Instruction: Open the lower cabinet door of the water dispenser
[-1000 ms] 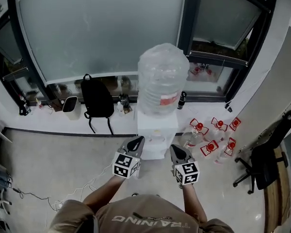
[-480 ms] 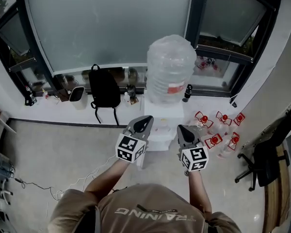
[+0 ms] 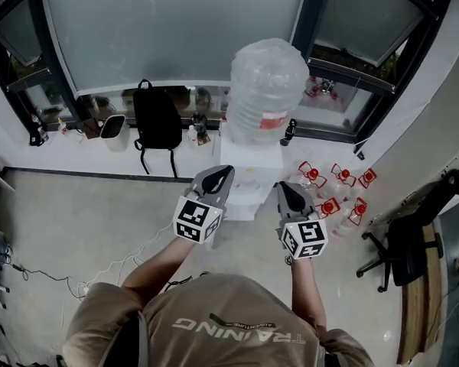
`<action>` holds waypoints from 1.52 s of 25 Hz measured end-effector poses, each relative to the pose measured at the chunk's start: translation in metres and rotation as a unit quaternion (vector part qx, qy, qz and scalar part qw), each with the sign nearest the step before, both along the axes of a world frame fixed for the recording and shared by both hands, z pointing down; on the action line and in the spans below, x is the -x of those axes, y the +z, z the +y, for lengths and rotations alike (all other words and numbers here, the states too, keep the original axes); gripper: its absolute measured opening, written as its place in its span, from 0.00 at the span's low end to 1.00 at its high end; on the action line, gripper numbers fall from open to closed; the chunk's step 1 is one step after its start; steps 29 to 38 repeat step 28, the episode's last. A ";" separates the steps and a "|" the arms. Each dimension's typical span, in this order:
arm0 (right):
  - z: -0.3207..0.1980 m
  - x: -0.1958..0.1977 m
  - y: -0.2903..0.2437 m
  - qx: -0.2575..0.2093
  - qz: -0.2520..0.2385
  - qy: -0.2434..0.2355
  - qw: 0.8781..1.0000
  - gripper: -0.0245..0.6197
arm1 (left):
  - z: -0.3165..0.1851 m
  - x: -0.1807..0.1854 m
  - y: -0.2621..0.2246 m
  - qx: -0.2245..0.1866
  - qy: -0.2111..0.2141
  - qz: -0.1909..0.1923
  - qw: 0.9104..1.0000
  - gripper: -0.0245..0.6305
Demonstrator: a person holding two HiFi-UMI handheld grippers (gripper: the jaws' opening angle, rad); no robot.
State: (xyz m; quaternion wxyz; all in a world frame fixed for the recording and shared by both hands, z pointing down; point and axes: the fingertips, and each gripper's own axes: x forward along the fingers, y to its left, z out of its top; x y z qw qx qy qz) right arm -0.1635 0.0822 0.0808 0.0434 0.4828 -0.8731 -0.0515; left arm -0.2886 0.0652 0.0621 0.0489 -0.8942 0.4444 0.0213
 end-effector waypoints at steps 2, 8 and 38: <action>0.003 -0.001 0.006 0.005 -0.003 0.005 1.000 0.05 | 0.003 0.003 0.005 0.005 -0.005 -0.002 1.000 0.04; 0.012 -0.005 0.023 0.026 -0.003 0.012 1.000 0.05 | 0.007 0.019 0.025 0.028 -0.016 -0.008 0.999 0.04; -0.001 -0.015 0.045 0.025 -0.015 0.010 1.000 0.05 | -0.009 0.012 0.054 0.049 -0.018 -0.006 0.999 0.04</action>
